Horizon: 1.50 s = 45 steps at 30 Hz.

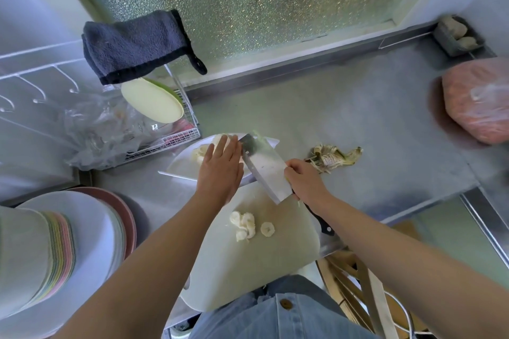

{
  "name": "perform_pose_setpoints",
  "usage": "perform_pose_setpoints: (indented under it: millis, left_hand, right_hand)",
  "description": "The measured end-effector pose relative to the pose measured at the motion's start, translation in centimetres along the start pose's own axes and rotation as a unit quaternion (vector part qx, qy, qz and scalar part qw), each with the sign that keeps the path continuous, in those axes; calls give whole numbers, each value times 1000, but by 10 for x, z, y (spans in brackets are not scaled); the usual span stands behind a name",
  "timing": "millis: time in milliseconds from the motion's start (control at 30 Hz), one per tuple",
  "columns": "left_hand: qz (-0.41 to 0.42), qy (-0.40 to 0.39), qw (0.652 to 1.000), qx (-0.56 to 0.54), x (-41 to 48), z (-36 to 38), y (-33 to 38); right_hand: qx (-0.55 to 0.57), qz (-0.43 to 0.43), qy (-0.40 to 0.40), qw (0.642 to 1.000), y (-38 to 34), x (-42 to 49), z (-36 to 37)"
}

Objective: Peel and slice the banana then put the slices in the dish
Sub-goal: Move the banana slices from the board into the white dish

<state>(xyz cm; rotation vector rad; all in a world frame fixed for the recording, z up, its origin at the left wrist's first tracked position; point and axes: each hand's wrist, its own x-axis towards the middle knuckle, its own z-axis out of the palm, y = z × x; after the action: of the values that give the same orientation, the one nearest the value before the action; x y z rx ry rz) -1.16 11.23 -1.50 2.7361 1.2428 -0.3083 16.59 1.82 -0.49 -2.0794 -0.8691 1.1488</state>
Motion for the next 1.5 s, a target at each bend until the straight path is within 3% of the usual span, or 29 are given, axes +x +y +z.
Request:
perform_pose_setpoints:
  millis: [167, 300, 433, 800, 1033, 1500]
  left_hand:
    - [-34, -8, 999, -24, -14, 4, -8]
    - [-35, 98, 992, -76, -29, 1, -2]
    - [-41, 128, 985, -112, -56, 10, 15]
    - [-197, 51, 965, -163, -126, 54, 71]
    - [-251, 31, 955, -156, -145, 65, 89]
    - [-241, -8, 952, -188, -154, 75, 91]
  right_hand:
    - [31, 11, 31, 999, 3, 1, -3]
    - [30, 0, 37, 999, 9, -11, -3]
    - [34, -13, 68, 997, 27, -33, 0]
    - [-35, -15, 194, 980, 85, -100, 3]
    - [-3, 22, 196, 980, 109, -120, 3]
    - [-17, 20, 105, 994, 129, -121, 9]
